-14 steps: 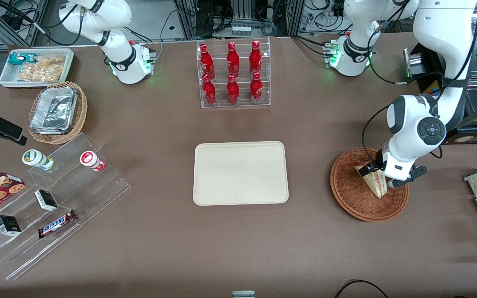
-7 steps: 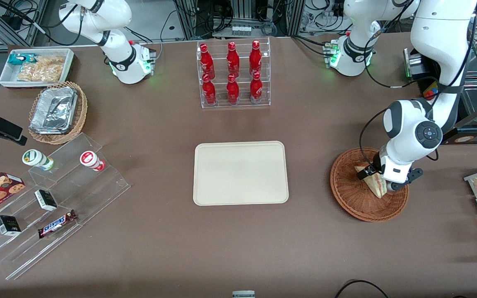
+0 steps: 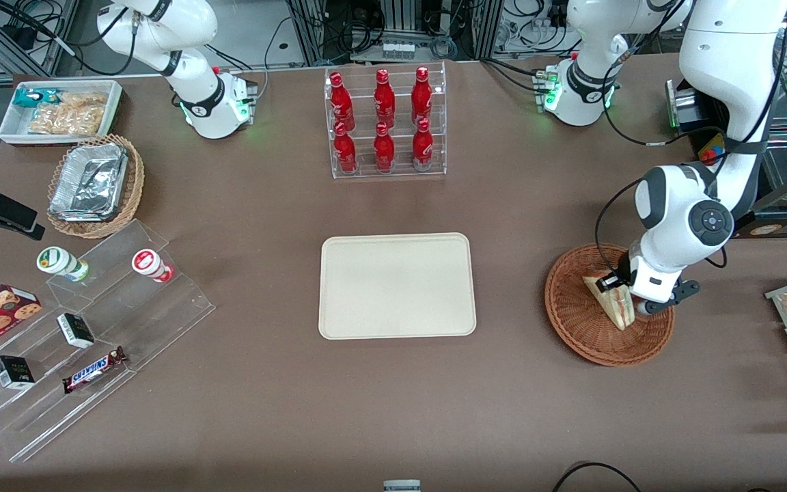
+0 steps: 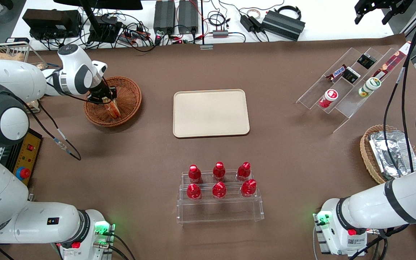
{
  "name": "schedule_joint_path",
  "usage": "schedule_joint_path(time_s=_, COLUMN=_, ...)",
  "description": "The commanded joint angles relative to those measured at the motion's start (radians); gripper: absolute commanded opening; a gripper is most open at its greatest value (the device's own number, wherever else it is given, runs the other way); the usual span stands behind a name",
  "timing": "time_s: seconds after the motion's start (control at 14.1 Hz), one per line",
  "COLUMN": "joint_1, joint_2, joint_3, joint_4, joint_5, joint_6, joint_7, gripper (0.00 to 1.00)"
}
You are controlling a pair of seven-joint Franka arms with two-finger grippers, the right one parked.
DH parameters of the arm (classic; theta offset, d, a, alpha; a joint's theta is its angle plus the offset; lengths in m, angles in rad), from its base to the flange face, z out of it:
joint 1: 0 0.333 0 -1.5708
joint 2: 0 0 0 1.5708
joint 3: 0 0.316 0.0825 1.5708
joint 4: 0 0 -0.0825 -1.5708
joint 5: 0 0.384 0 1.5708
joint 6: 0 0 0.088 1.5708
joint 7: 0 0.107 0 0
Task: Place sandwich from basket to tray
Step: 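Close the left gripper on the upright wrapped sandwich, then lift the sandwich and carry it over the cream tray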
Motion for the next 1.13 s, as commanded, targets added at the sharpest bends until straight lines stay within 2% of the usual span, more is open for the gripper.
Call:
schedule_joint_path(time_s=0.0, joint_1=0.014, joint_2=-0.031, joint_3=-0.003, joint_4=0.005, joint_5=-0.002, joint_6=-0.026, joint_7=0.088, gripper=0.11)
schedule_joint_path(time_s=0.21, joint_1=-0.022, joint_2=-0.042, joint_3=-0.018, joint_4=0.111, joint_5=0.001, joint_6=-0.211, joint_7=0.119, gripper=0.11)
schedule_joint_path(time_s=0.5, joint_1=-0.168, joint_2=0.048, joint_3=-0.022, joint_4=0.344, joint_5=0.000, joint_6=-0.417, joint_7=0.107, gripper=0.11)
schedule_joint_path(time_s=1.06, joint_1=-0.496, joint_2=0.312, joint_3=-0.020, joint_4=0.657, joint_5=-0.002, joint_6=-0.434, joint_7=-0.218, gripper=0.04)
